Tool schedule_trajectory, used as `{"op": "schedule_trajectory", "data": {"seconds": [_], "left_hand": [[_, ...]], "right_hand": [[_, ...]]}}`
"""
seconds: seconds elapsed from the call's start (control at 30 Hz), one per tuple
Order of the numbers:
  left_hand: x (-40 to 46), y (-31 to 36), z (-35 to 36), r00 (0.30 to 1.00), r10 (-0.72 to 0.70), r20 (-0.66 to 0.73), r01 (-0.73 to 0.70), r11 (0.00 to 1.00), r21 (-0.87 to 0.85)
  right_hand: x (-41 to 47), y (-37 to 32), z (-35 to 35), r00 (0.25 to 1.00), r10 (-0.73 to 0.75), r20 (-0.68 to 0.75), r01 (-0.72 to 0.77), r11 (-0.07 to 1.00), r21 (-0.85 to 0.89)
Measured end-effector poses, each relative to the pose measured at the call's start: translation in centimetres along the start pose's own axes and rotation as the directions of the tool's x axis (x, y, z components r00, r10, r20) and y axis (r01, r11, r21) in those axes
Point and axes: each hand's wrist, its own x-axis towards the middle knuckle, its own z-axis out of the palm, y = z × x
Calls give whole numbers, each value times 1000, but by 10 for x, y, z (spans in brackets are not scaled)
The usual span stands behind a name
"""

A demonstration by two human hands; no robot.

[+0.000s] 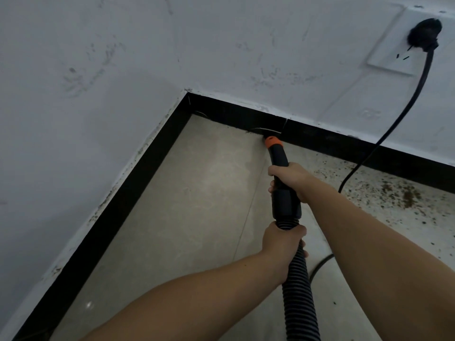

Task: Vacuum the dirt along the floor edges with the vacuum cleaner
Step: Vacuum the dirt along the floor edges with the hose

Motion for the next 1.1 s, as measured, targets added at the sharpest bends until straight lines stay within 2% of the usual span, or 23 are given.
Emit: {"op": "schedule_trajectory", "data": {"seconds": [0.47, 1.1], "left_hand": [[10, 14, -19, 1000, 23, -12, -24, 996, -84], [16, 44, -57, 992, 87, -89, -103, 976, -190]], "right_hand": [[12, -21, 30, 999, -19, 30, 21, 997, -78], [32, -55, 85, 989, -45, 138, 63, 989, -132]]}}
